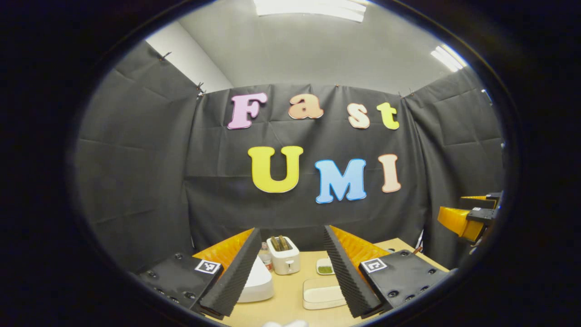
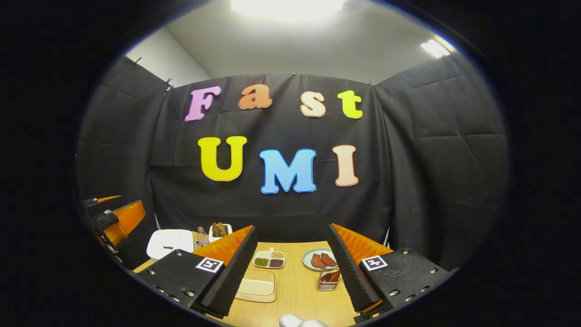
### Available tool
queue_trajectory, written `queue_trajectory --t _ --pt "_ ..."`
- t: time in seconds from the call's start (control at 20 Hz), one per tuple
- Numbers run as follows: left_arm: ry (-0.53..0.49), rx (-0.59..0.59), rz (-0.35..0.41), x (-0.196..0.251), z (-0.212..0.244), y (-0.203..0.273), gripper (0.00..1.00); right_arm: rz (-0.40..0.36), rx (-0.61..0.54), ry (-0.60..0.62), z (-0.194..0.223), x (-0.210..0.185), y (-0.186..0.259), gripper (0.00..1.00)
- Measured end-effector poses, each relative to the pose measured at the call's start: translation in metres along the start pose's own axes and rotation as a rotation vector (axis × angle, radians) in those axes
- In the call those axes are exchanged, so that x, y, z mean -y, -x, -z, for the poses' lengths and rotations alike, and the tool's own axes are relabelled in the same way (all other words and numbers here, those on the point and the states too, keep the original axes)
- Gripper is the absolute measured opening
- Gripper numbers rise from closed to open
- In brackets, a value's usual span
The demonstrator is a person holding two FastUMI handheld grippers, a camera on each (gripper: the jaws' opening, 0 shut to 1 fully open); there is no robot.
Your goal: Close the left gripper, press the button to open the rice cooker; take a wooden spoon from the chopstick holder with the right hand, scoop a spoonful of rice and pour it into the rice cooker, then put the wooden spoon back into the chopstick holder.
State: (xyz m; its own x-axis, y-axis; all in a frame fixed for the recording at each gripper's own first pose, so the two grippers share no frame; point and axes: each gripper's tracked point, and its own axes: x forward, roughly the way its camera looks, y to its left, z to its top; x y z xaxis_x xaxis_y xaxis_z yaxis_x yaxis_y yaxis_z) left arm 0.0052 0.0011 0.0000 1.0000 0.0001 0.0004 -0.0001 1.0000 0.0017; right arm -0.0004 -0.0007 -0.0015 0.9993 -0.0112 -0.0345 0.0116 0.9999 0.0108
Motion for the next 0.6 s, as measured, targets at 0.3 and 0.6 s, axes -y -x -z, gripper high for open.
queue_trajectory --t 0.3,0.6 --pt "0.007 -0.01 -0.01 -0.006 0.004 -0.003 0.96 -0.003 -0.012 0.007 0.002 0.001 -0.001 0.95" --pt "0.01 -0.029 -0.002 -0.008 0.012 -0.012 0.81 0.001 -0.018 -0.001 0.004 0.001 -0.002 0.95"
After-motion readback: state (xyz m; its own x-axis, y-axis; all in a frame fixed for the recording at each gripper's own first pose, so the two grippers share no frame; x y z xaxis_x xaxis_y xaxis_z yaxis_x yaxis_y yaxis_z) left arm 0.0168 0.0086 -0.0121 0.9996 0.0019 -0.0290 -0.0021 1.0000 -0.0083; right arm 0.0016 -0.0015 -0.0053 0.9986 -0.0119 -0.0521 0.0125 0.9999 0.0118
